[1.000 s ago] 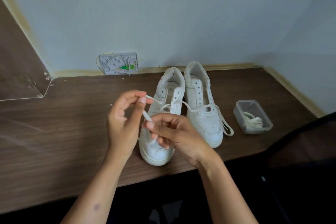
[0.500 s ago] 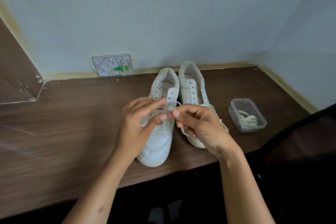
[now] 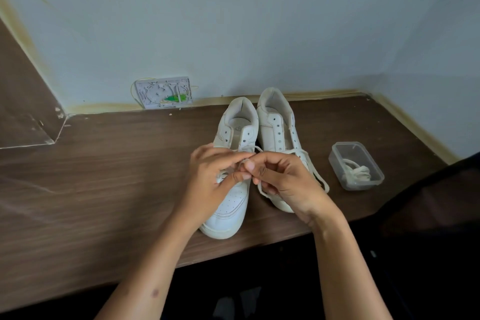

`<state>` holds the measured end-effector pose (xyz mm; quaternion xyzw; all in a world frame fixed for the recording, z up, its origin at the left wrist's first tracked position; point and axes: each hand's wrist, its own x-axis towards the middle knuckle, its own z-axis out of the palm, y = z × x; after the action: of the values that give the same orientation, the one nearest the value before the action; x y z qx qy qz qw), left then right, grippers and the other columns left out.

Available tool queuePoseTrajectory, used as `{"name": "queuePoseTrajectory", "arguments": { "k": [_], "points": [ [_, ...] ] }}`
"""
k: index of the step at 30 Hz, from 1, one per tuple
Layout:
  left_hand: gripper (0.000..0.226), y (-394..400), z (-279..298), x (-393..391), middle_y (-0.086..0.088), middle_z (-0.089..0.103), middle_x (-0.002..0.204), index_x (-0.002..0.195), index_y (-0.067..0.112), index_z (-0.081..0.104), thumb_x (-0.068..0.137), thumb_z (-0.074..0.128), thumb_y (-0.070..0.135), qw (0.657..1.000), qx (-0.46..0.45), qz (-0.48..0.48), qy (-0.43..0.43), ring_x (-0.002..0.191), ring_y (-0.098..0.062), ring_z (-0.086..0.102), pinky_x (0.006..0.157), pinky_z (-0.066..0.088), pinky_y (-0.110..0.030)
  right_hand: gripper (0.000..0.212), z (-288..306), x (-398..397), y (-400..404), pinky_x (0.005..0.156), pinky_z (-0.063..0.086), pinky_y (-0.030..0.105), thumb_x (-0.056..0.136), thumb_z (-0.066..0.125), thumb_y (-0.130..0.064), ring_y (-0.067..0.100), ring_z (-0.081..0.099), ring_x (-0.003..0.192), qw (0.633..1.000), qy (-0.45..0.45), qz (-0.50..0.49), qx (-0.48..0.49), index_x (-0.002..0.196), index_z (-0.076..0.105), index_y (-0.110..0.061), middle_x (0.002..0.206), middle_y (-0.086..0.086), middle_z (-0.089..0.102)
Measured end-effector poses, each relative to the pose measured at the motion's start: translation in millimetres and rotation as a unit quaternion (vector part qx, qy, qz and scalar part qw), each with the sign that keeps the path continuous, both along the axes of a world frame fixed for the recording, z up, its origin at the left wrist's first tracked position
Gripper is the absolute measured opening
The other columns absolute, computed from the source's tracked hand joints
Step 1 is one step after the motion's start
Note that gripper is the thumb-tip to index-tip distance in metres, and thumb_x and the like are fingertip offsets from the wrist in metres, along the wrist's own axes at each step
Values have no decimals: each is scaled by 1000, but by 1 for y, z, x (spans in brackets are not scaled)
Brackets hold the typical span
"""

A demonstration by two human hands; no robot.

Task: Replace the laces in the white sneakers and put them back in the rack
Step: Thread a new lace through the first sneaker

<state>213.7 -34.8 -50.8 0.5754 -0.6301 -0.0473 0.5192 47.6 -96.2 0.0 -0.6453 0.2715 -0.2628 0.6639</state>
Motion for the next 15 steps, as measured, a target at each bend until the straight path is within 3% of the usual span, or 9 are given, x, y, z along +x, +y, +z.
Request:
{"name": "queuePoseTrajectory", "arguments": {
  "k": [3,5,10,15],
  "points": [
    [33,-1,3,9,26,65,90,114,36,64,82,61,43,999,-13,26,14,98,8,55,105,28,-22,15,1,0,-2,45,17,25,93,59,-6,19,26,50,1000,-13,-1,16,100,70,2,60,4,51],
    [23,0,7,21,26,67,87,107,35,70,86,61,34,999,-25,44,18,88,5,59,97,36,-27,12,1,-4,-6,44,19,22,91,62,-10,19,27,50,1000,-2,-18,15,95,72,-4,61,4,52],
    [26,7,4,52,15,68,80,104,31,70,90,65,9,975,-8,201,91,78,-7,61,78,45,-17,10,-3,-20,-19,52,21,28,84,68,-20,16,32,55,998,31,-57,-14,84,77,-16,66,1,59],
    [22,11,2,63,4,71,89,107,27,74,92,64,15,949,47,311,19,82,-27,62,84,48,-50,11,-7,-21,-22,49,27,19,85,67,-19,12,33,54,997,31,-65,-29,88,77,-14,69,-1,62]
  ]
}}
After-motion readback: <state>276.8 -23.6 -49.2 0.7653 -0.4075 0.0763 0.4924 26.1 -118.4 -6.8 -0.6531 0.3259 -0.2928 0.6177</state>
